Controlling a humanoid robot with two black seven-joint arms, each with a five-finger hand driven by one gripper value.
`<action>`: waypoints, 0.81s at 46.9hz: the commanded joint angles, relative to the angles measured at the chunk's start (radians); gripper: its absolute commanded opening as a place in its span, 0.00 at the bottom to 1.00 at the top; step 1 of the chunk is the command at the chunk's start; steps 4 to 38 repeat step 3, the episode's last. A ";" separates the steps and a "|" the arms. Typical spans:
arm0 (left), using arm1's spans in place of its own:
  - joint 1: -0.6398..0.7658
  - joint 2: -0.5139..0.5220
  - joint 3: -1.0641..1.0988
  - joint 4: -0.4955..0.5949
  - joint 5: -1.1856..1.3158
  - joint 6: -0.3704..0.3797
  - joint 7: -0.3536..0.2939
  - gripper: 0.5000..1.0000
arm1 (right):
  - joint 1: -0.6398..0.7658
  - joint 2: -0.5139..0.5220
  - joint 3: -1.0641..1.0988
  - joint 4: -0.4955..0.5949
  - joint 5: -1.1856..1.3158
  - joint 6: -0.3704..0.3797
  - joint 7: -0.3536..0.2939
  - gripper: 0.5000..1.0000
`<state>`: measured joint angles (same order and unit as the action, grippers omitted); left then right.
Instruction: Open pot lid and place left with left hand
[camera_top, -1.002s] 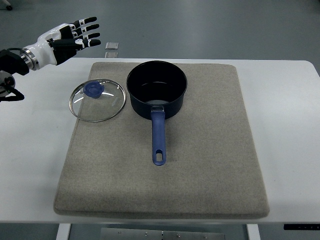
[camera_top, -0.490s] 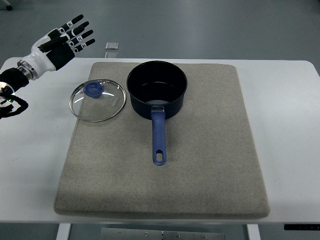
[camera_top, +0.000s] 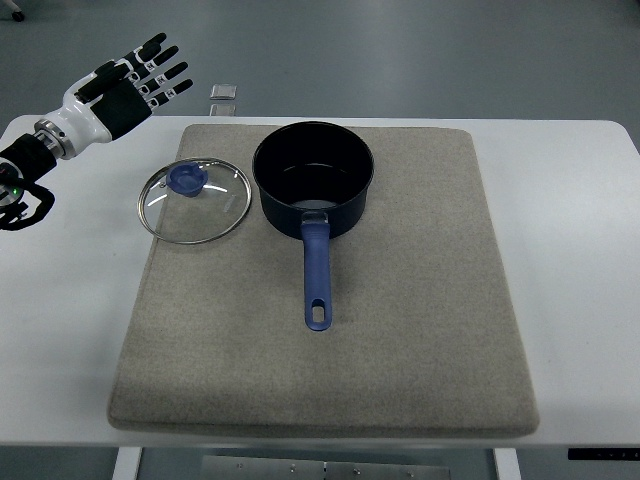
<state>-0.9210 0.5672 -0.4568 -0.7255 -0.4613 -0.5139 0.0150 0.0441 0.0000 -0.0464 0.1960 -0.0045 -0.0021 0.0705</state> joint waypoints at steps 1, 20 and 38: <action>0.002 0.000 0.000 0.000 0.000 -0.002 0.019 0.98 | -0.001 0.000 -0.001 0.002 -0.002 0.001 0.000 0.83; 0.002 0.000 0.000 0.000 0.000 -0.002 0.023 0.98 | -0.003 0.000 -0.001 0.002 -0.002 0.001 -0.001 0.83; 0.002 0.000 0.000 0.000 0.000 -0.002 0.023 0.98 | -0.003 0.000 -0.001 0.002 -0.002 0.001 -0.001 0.83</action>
